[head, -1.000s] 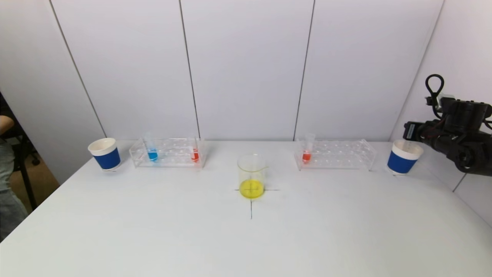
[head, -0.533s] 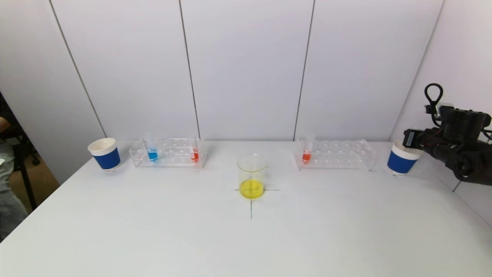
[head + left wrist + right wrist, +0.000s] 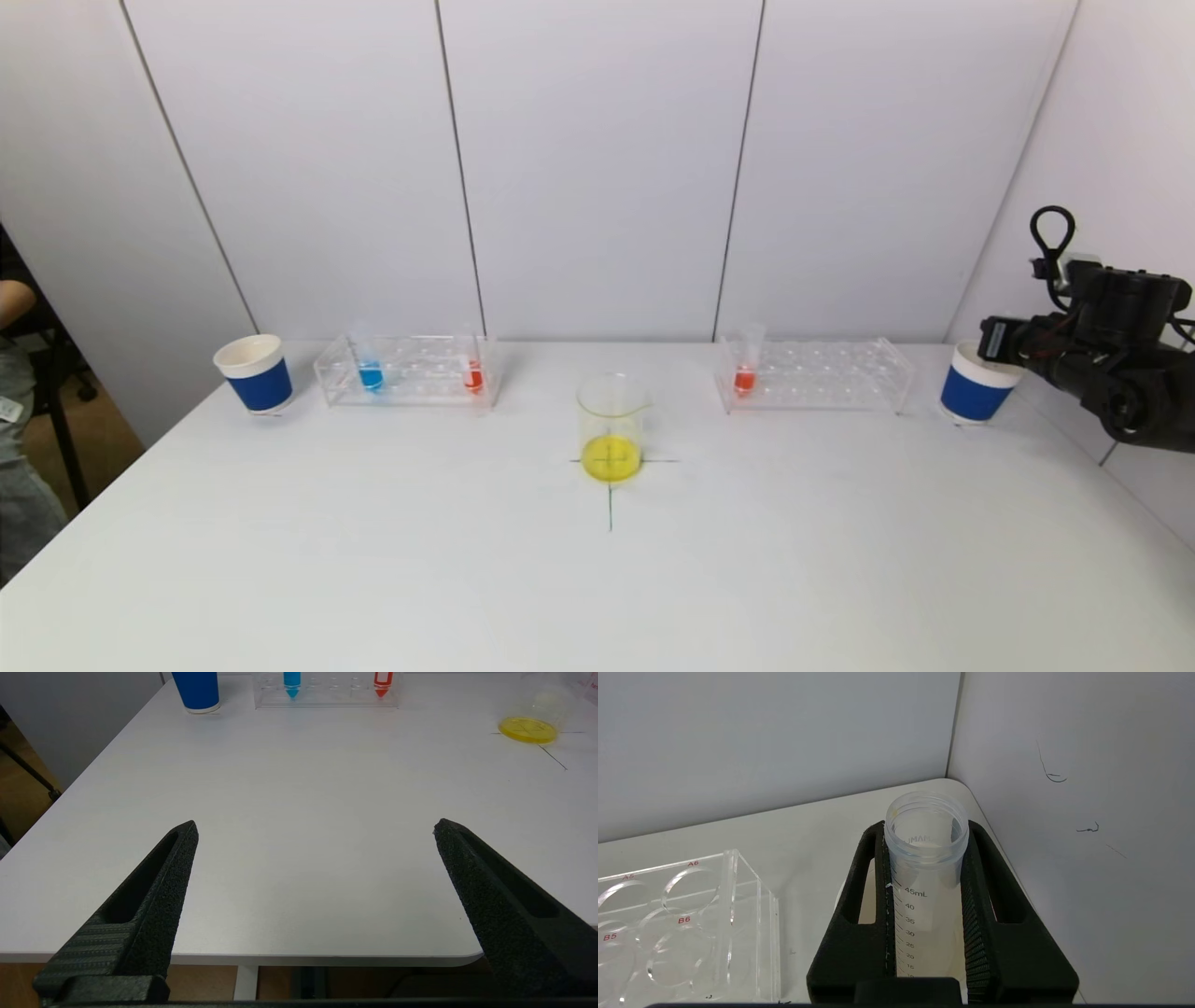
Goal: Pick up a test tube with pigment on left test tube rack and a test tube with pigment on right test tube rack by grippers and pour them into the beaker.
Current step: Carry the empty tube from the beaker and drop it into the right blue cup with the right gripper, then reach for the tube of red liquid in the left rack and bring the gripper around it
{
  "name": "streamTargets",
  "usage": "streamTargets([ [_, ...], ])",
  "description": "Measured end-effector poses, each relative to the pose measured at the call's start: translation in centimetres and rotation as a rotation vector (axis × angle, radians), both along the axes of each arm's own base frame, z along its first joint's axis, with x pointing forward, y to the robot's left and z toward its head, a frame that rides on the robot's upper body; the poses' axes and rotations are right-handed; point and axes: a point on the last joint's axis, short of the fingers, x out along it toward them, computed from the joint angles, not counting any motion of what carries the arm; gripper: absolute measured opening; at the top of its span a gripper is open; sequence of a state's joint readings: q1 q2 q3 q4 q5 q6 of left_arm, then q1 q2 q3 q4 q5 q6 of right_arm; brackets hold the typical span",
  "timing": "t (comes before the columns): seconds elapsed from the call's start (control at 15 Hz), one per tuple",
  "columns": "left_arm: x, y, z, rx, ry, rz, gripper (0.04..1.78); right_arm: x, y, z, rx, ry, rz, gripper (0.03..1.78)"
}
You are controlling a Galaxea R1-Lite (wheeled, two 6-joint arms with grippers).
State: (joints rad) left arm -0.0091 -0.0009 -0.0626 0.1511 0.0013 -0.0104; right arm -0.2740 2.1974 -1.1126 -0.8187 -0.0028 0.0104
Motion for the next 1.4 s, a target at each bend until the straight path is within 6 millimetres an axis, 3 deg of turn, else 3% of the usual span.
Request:
streamTargets([
  [0.4,0.0,0.0,0.0,0.0,0.0,0.0,1.76,-0.02,0.01,-0.03,-0.001,-0.005,0.0,0.47],
  [0.53,0.0,0.0,0.0,0.0,0.0,0.0,1.76,-0.03,-0.01,-0.06,-0.001,-0.004,-0.001,0.55],
  [0.67,0.0,0.0,0.0,0.0,0.0,0.0,1.76,-0.04,-0.04,-0.06,-0.001,-0.004,-0.001,0.71],
  [0.93,0.0,0.0,-0.01,0.0,0.001,0.0,1.76,-0.06,-0.07,-0.03,-0.001,-0.004,-0.002,1.34],
  [1.13,0.0,0.0,-0.01,0.0,0.001,0.0,1.76,-0.09,-0.06,0.15,-0.002,-0.008,-0.002,1.66],
  [1.4,0.0,0.0,0.0,0.0,0.0,0.0,1.76,-0.79,0.14,0.85,0.003,-0.016,-0.003,1.77],
])
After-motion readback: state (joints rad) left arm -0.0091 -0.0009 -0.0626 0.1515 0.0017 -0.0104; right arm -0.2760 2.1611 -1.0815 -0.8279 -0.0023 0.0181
